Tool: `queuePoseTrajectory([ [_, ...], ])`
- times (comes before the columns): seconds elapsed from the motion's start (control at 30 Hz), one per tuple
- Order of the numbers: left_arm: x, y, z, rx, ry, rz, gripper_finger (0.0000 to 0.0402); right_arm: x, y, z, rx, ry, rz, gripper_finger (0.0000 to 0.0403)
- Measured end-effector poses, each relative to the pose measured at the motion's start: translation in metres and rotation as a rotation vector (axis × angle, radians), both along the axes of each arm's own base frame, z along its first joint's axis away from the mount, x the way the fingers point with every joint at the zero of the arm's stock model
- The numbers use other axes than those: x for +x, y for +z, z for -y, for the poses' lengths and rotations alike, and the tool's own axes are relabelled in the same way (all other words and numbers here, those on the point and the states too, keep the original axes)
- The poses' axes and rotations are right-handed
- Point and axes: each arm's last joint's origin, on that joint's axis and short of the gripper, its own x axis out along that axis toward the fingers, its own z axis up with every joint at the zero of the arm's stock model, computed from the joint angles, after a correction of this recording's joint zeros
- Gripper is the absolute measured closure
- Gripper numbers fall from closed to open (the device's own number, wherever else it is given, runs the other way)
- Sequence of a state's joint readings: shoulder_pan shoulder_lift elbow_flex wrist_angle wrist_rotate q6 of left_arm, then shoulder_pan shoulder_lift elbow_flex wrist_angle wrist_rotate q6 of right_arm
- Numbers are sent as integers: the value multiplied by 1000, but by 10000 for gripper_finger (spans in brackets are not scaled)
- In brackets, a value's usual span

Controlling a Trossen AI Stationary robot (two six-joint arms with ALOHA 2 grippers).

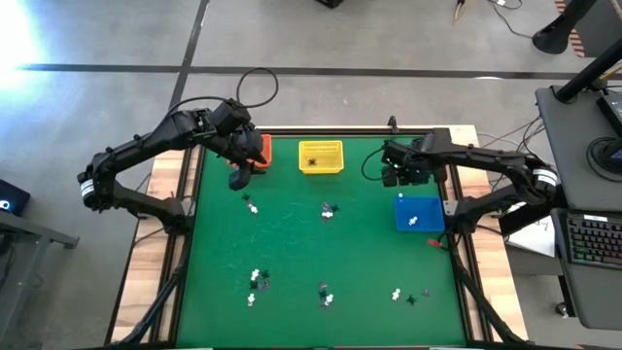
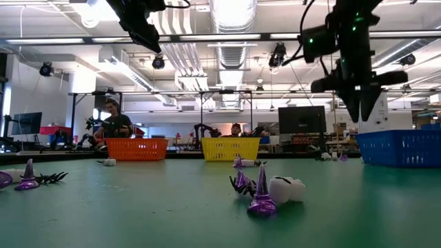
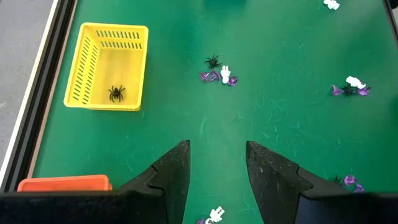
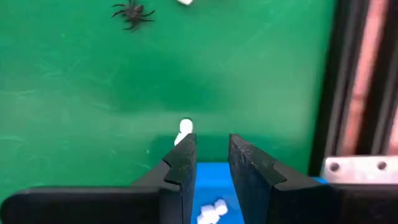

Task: Sort Halloween decoration
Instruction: Put the white skeleton toy into the blue basket

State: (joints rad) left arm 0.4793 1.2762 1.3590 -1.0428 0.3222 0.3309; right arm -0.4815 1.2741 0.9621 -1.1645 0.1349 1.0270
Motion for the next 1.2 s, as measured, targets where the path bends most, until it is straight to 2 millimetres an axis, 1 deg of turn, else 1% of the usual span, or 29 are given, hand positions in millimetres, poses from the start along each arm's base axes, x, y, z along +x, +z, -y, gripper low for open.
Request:
queuePoseTrajectory([
  [0.23,0,0,0,1,0,0,264,10,-24,20,98,63,18,316],
  [0.4,-1,0,0,-3,0,-8,264,14,-35,28,184,121,12,316],
  [0.6,-2,-1,1,-9,0,-21,264,19,-38,30,208,153,12,316],
  [0.7,-2,-1,1,-9,0,-20,264,19,-41,32,257,153,36,316],
  [1.0,-2,-1,1,-9,1,-20,264,16,-57,44,336,160,10,316],
  [1.2,-2,-1,1,-13,4,-22,264,17,-66,46,367,173,-14,316],
])
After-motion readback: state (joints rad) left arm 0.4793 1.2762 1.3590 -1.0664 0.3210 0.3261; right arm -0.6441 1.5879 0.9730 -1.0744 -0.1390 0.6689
